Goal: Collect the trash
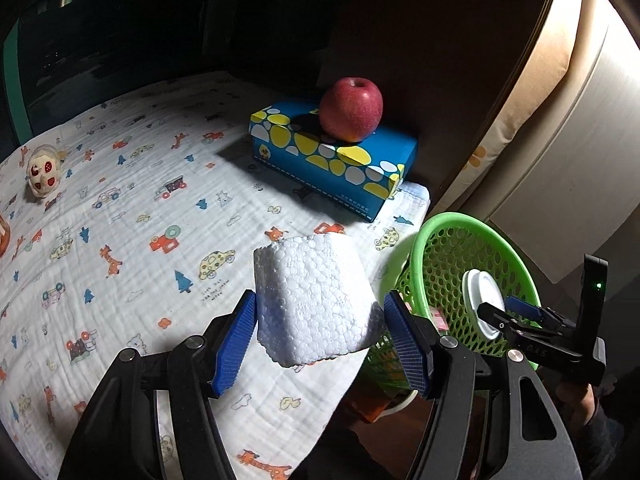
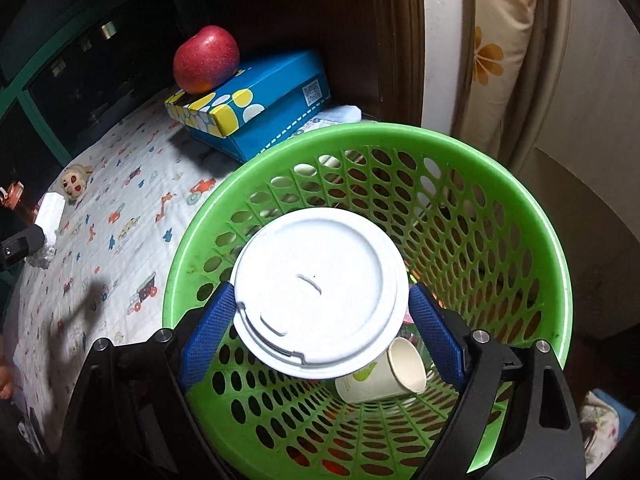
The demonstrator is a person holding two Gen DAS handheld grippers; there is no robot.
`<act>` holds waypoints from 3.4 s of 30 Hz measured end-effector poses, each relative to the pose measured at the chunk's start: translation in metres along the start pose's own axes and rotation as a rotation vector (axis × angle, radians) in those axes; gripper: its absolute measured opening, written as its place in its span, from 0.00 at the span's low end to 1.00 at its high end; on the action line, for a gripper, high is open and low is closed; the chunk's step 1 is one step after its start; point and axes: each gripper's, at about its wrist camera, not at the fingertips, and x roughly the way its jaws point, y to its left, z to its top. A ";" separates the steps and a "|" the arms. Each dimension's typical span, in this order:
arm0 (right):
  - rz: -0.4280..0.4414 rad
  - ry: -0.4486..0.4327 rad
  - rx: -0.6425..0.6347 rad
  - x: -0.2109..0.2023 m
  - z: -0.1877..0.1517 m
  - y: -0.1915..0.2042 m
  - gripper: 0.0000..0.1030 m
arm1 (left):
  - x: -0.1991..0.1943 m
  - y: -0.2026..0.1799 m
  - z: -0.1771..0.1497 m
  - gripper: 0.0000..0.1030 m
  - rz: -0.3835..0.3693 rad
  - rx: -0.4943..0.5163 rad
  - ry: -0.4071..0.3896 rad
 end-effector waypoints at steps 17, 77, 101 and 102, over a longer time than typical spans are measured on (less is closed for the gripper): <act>-0.023 -0.090 0.034 -0.046 -0.008 -0.023 0.87 | 0.027 -0.075 -0.001 0.61 -0.088 0.123 0.060; 0.129 -0.159 -0.129 -0.086 -0.030 0.107 0.92 | -0.068 0.030 -0.048 0.92 0.178 0.017 -0.093; 0.202 -0.141 -0.215 -0.082 -0.034 0.155 0.94 | -0.107 0.070 -0.071 0.93 0.297 -0.048 -0.146; 0.204 -0.141 -0.215 -0.082 -0.034 0.155 0.94 | -0.108 0.072 -0.071 0.93 0.298 -0.049 -0.145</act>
